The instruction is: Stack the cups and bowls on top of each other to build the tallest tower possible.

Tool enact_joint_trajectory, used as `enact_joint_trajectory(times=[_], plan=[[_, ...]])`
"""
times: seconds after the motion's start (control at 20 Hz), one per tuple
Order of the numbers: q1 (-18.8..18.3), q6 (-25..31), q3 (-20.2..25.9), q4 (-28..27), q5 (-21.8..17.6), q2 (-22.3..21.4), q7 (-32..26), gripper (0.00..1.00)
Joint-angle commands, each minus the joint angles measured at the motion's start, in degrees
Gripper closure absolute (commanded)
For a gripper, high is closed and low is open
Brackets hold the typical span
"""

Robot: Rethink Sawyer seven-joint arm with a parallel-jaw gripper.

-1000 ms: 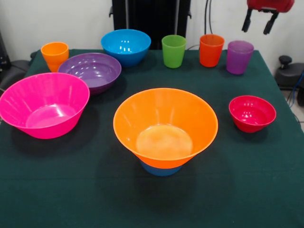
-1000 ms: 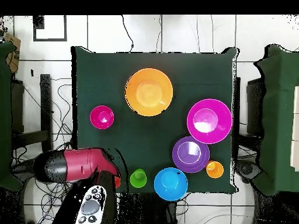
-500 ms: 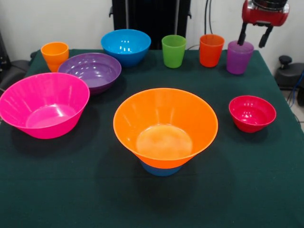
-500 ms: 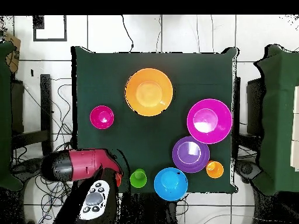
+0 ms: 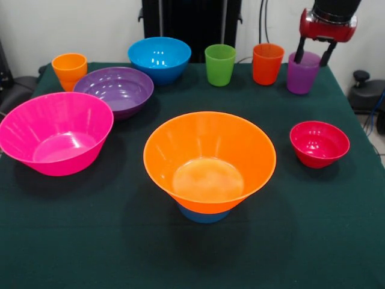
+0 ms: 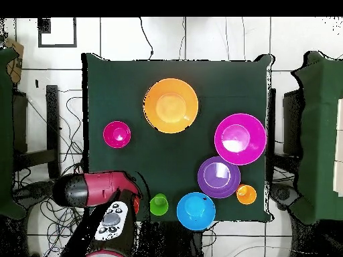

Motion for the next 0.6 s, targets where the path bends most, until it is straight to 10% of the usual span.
enact_joint_trajectory(times=[0.05,0.6], plan=[[0.5,-5.2,5.3,0.5,0.8,3.6,8.5,0.0],[3.6,-2.4,5.5,7.6,5.9,-4.3,14.4,0.0]])
